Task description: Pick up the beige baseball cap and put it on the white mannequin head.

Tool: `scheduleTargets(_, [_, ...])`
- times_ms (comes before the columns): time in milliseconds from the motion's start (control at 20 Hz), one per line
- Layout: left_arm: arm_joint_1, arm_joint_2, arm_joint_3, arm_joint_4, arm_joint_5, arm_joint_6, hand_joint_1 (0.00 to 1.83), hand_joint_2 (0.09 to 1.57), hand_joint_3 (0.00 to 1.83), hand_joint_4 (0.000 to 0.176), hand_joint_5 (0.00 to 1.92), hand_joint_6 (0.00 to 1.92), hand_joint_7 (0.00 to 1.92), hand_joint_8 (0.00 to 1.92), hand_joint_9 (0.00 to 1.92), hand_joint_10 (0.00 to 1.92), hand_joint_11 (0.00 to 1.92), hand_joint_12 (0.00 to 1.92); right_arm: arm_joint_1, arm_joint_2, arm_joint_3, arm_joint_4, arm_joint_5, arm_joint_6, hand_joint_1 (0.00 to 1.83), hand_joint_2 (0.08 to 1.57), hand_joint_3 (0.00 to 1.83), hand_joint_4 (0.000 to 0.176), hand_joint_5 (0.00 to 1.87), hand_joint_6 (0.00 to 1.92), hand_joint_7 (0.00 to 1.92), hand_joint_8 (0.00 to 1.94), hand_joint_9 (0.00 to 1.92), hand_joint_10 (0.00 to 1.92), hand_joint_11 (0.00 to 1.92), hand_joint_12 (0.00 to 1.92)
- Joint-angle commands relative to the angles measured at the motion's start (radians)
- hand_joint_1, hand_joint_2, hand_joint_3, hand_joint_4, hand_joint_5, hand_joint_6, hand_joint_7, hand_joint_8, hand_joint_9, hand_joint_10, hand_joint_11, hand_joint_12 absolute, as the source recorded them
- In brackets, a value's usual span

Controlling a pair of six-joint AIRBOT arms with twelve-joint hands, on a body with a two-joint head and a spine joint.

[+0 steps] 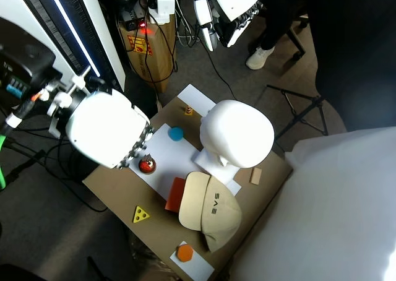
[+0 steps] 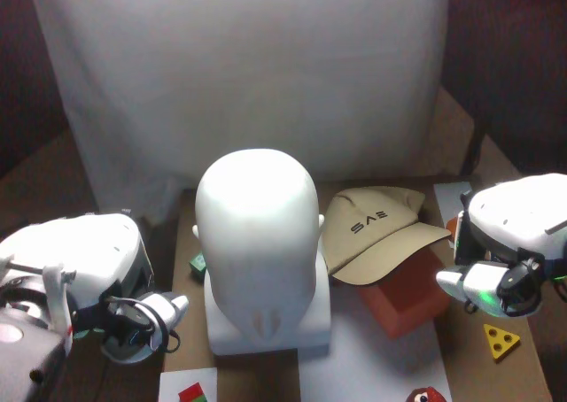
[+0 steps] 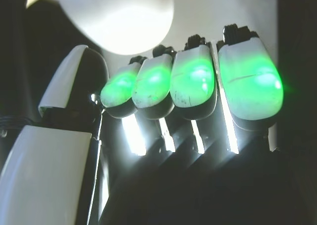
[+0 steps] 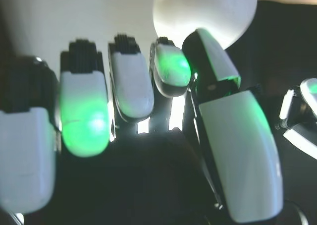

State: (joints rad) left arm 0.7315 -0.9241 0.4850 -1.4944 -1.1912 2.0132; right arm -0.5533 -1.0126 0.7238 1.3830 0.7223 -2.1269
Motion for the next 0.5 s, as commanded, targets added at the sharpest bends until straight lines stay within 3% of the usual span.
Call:
scheduleTargets(0, [0.005,-0.001,-0.006,0.064,-0.054,-0.012,0.00,0.99,0.28,0.073,0.04,0.12,0.01,0.11,0.00,0.09,0.00,0.41,0.007,0.003,-0.001,-0.047,0.032,0.003,0.00,0.74,0.49,0.000,0.00,0.03,0.00,0.00,0.00,0.00,0.00,0.23])
scheduleTargets(50, [0.017,-0.006,-0.010,0.057,-0.054,-0.027,0.00,1.05,0.12,0.049,0.04,0.05,0.02,0.04,0.01,0.03,0.00,0.34,0.004,0.003,0.001,-0.048,0.027,0.003,0.00,0.84,0.27,0.000,0.00,0.01,0.00,0.00,0.00,0.00,0.00,0.17])
scheduleTargets(200, [0.045,-0.034,-0.022,0.067,-0.083,-0.061,0.00,1.05,0.12,0.049,0.04,0.05,0.02,0.04,0.01,0.03,0.00,0.34,-0.007,-0.002,0.004,-0.049,0.012,0.003,0.00,0.84,0.27,0.000,0.00,0.01,0.00,0.00,0.00,0.00,0.00,0.17])
scheduleTargets(250, [0.050,-0.045,-0.024,0.073,-0.086,-0.064,0.00,1.09,0.03,0.043,0.05,0.01,0.03,0.01,0.01,0.00,0.00,0.31,-0.011,-0.003,0.004,-0.050,0.008,0.001,0.00,0.94,0.07,0.000,0.00,0.00,0.00,0.00,0.00,0.00,0.00,0.13])
scheduleTargets(450, [0.049,-0.060,-0.043,0.075,-0.128,-0.069,0.00,1.09,0.02,0.042,0.05,0.00,0.03,0.00,0.01,0.00,0.00,0.31,-0.026,-0.017,0.017,-0.118,0.022,0.001,0.00,0.96,0.04,0.000,0.00,0.00,0.00,0.00,0.00,0.00,0.00,0.12])
